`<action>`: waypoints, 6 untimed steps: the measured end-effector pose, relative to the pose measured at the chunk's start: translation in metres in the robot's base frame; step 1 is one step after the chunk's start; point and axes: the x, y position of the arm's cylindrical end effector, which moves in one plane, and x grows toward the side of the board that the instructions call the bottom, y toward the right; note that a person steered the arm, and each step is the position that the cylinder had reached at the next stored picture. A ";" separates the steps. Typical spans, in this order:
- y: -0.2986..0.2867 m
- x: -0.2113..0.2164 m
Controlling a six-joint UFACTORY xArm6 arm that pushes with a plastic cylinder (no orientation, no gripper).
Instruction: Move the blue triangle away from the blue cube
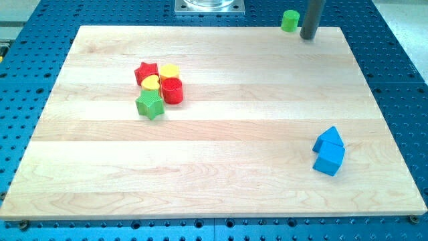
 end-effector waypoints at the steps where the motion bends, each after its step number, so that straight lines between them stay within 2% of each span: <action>1: 0.028 0.121; 2: 0.081 0.242; 3: 0.009 0.270; 5: -0.275 0.266; 6: -0.203 0.264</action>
